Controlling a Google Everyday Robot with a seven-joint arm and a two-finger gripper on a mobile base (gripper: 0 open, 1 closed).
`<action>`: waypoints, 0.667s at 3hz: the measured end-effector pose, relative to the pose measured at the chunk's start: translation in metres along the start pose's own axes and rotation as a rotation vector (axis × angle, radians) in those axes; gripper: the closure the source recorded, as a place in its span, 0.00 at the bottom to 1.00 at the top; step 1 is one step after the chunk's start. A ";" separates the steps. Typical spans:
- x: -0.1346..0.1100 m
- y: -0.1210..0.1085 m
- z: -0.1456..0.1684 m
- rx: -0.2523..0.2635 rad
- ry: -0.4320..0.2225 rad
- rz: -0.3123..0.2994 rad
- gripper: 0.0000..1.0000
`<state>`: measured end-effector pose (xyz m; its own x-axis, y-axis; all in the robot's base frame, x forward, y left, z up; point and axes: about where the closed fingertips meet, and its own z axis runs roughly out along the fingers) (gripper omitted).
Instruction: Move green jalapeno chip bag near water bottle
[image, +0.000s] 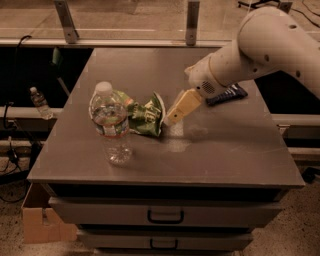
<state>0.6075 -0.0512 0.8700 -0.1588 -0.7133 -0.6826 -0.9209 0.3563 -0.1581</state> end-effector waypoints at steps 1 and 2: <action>0.034 -0.029 -0.033 0.046 0.013 0.010 0.00; 0.047 -0.065 -0.083 0.131 -0.030 0.015 0.00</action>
Offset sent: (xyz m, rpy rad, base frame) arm 0.0389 -0.1776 0.0858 0.0545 -0.1974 -0.1727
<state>0.6305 -0.1584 0.9071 -0.1593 -0.6896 -0.7064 -0.8638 0.4438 -0.2384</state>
